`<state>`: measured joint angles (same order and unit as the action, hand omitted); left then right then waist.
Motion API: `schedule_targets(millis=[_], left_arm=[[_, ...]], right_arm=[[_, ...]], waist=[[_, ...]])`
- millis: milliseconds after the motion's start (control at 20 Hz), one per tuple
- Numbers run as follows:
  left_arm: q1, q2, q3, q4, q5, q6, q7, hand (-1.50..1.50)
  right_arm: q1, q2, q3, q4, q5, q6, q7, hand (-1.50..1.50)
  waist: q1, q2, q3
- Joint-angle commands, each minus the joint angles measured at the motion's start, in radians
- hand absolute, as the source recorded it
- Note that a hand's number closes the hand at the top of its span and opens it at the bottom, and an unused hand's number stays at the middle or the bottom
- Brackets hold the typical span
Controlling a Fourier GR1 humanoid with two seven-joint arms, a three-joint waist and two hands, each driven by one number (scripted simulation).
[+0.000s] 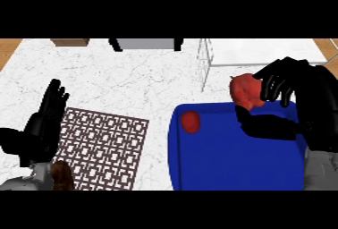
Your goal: Pick the bell pepper from the tray and place it in the tiered shelf
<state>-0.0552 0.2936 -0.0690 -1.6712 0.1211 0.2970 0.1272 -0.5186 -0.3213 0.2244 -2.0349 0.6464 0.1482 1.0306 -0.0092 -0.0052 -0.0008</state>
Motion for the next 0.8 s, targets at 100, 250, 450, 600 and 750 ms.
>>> schedule_targets(millis=[100,250,450,600,750], left_arm=[[-0.028,-0.01,0.021,0.007,-0.002,-0.027,0.001,0.0],[-0.038,-0.018,0.003,-0.024,-0.029,-0.018,0.051,0.0],[-0.029,0.026,0.064,-0.064,0.007,-0.067,0.081,0.0],[0.004,-0.008,0.046,-0.067,-0.014,-0.063,0.045,0.0],[-0.079,-0.057,0.022,0.047,-0.066,-0.033,0.02,0.0]], right_arm=[[-0.071,-0.045,-0.138,0.025,-0.018,0.094,0.055,1.5],[-0.085,-0.046,-0.193,0.14,0.011,0.02,-0.053,1.5],[-0.119,-0.061,-0.248,0.233,0.028,-0.003,-0.121,1.5],[-0.16,-0.053,-0.293,0.395,0.02,-0.065,-0.234,1.5],[-0.132,-0.029,-0.308,0.475,0.046,-0.15,-0.316,1.5]], waist=[[0.009,0.004,0.0],[0.013,0.006,0.001],[0.018,0.005,0.001],[0.023,0.007,0.001],[0.015,0.008,0.001]])
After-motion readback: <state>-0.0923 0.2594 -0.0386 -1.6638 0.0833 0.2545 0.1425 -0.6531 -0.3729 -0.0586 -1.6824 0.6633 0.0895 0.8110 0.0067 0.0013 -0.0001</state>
